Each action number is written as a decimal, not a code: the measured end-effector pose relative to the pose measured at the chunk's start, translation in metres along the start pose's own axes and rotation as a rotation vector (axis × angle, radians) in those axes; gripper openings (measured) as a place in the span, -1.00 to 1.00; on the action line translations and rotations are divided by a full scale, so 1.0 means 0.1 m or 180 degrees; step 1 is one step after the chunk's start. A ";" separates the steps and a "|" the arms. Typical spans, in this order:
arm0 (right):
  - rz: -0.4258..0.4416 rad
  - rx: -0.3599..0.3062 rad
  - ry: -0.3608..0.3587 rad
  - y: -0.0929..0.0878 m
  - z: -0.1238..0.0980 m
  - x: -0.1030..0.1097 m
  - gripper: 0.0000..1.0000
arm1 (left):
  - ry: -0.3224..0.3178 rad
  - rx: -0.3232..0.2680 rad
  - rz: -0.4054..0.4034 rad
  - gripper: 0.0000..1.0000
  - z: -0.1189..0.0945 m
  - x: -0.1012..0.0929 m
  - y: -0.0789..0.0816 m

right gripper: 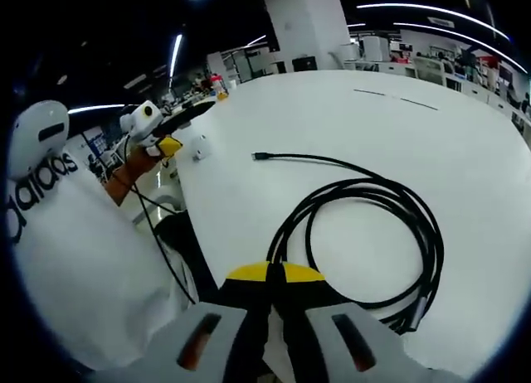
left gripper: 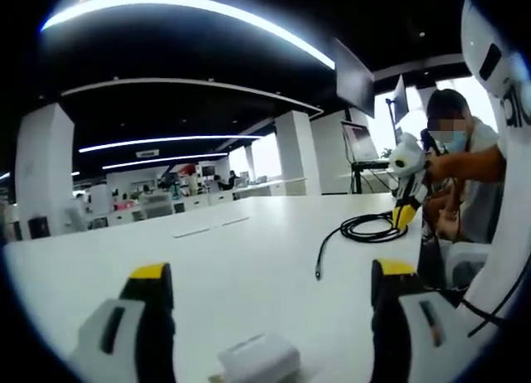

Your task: Plug the desk Type‑C cable into the charger adapter.

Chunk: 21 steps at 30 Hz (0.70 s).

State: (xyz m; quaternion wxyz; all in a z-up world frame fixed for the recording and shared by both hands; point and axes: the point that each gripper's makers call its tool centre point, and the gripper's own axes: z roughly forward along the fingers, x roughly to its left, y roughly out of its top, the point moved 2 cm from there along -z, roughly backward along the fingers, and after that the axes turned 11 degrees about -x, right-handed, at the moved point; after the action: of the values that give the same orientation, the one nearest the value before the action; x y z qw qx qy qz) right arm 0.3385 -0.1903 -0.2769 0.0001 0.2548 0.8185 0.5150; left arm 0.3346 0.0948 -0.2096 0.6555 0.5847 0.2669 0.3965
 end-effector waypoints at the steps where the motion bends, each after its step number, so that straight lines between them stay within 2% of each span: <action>1: 0.0002 0.0001 0.0003 0.00 0.00 0.01 -0.96 | 0.0004 -0.0002 0.0004 0.99 0.00 0.00 0.00; 21: 0.0045 0.0115 0.0144 -0.11 -0.06 0.22 -0.96 | 0.0083 -0.0070 -0.0014 0.99 -0.06 0.04 0.05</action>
State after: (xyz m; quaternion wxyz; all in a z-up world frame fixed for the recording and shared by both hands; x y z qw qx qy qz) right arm 0.3136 -0.1901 -0.2780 -0.0266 0.2489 0.8256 0.5056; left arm 0.3308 0.1012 -0.2057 0.6592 0.5717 0.2724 0.4056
